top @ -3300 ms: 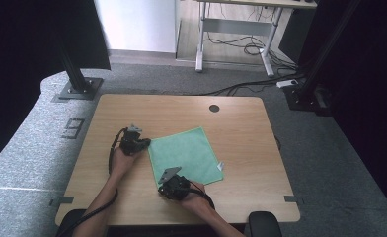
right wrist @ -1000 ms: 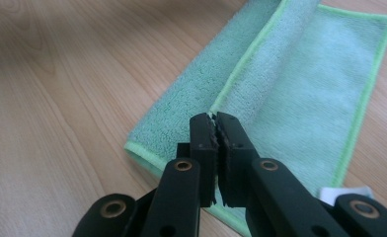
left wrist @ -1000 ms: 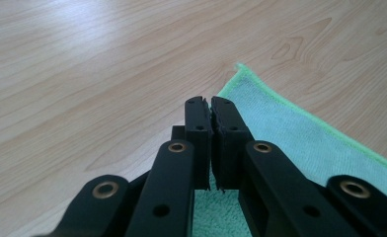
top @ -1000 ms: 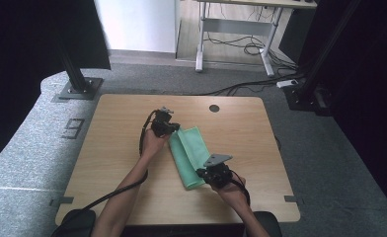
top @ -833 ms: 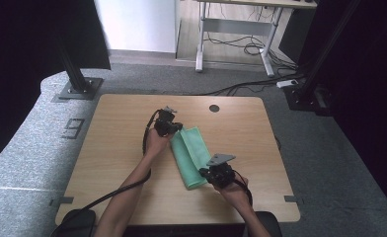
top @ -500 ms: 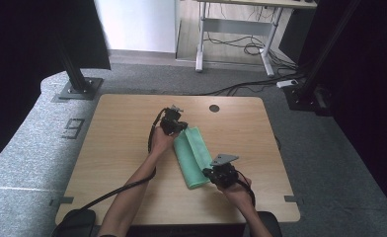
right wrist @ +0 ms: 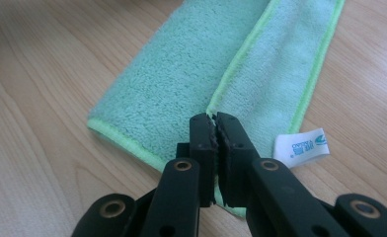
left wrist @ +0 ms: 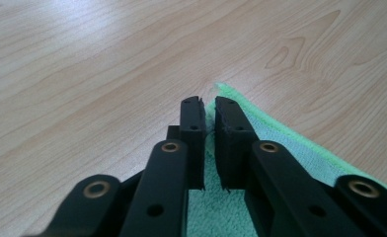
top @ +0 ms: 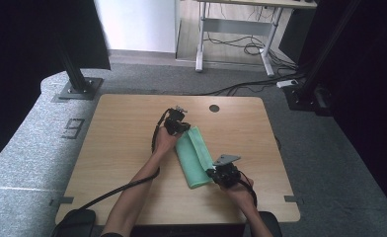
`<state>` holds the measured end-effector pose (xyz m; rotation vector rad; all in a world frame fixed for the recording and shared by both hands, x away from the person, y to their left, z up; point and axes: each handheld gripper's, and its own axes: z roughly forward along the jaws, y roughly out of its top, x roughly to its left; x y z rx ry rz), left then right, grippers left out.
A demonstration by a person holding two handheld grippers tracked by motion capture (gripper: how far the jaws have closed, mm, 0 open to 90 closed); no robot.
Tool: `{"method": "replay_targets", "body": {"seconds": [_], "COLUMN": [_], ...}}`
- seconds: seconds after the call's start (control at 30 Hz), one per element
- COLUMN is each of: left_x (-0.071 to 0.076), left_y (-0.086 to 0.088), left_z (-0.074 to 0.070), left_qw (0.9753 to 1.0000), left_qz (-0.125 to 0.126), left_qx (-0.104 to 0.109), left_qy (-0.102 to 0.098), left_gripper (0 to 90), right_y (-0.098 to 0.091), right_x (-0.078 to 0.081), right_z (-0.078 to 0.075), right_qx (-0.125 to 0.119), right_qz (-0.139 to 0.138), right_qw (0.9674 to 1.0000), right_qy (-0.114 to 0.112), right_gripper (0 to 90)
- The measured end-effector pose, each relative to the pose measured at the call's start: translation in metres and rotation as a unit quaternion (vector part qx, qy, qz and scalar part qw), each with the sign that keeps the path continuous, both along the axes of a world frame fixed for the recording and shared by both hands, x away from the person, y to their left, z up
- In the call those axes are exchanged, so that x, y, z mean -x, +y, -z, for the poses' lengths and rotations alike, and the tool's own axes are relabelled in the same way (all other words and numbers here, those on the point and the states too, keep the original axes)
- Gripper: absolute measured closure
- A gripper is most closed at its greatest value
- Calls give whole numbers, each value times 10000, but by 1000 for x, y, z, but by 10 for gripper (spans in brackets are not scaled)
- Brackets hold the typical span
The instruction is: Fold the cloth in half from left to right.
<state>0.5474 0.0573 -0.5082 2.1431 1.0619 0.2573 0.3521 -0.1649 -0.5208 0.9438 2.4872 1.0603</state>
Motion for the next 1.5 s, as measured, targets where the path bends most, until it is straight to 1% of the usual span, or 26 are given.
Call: {"method": "replay_targets", "body": {"seconds": [0.03,0.13,0.2,0.27,0.33,0.37,0.43,0.5,0.57,0.6,0.63,0.7,0.73,0.8,0.9,1.03,1.07,1.1,1.13,1.2,1.27,1.3,1.33,1.4,1.43,1.5], "left_x": [0,1,3,4,6,7,10,11,13,15,16,20,22,28,36,49,51,53,55,54,51,48,47,42,38,31], "left_y": [0,-1,-1,-2,-4,-5,-7,-7,-6,-5,-4,0,1,6,10,15,15,17,19,24,29,32,34,37,41,47], "left_z": [0,-1,-2,-4,-7,-8,-10,-11,-12,-13,-13,-13,-13,-13,-12,-8,-6,-4,-2,2,5,8,10,12,12,13], "left_qw": [10000,9999,9998,9997,9996,9997,9995,9994,9993,9992,9992,9991,9990,9990,9987,9982,9981,9978,9977,9979,9984,9989,9991,9989,9987,9986], "left_qz": [-4,-21,-32,12,82,93,112,108,126,145,165,207,215,248,325,448,450,452,432,331,212,128,70,-28,-130,-284], "left_qx": [33,81,150,217,199,162,111,129,117,98,85,57,70,108,79,-77,-110,-200,-262,-344,-343,-284,-275,-320,-333,-293], "left_qy": [-6,-55,-120,-144,-158,-183,-270,-301,-331,-347,-350,-375,-382,-358,-376,-400,-405,-435,-452,-437,-392,-341,-330,-345,-362,-349], "left_gripper": [793,635,574,506,474,442,392,350,332,317,306,298,283,253,222,172,163,161,157,151,151,151,151,151,152,153], "right_y": [0,-3,-4,-6,-8,-9,-11,-13,-16,-17,-19,-24,-28,-35,-38,-34,-31,-30,-28,-28,-30,-31,-32,-34,-34,-34], "right_x": [0,-1,-2,-3,-3,-3,-2,-2,-1,-1,-1,-1,-2,-3,-4,-7,-9,-11,-14,-19,-23,-24,-24,-25,-25,-25], "right_z": [0,2,3,3,3,3,2,1,0,0,0,2,2,1,-4,-6,-5,-4,-1,5,10,13,15,18,18,19], "right_qx": [1,42,78,125,114,110,105,128,194,246,333,523,550,489,436,282,255,248,243,307,384,404,402,312,295,278], "right_qz": [8,50,77,107,152,168,215,240,277,308,337,462,532,690,775,734,708,678,668,728,794,787,766,779,790,777], "right_qw": [10000,10000,9999,9999,9998,9998,9997,9996,9994,9991,9988,9975,9970,9963,9958,9965,9968,9971,9972,9968,9961,9961,9962,9964,9963,9964], "right_qy": [3,-4,-19,-34,-42,-57,-70,-93,-116,-125,-125,-150,-127,-119,-221,-291,-270,-254,-218,-152,-57,24,114,157,165,194], "right_gripper": [851,846,840,835,829,826,816,801,771,734,701,675,666,647,604,527,514,503,488,460,434,424,404,394,385,377]}}
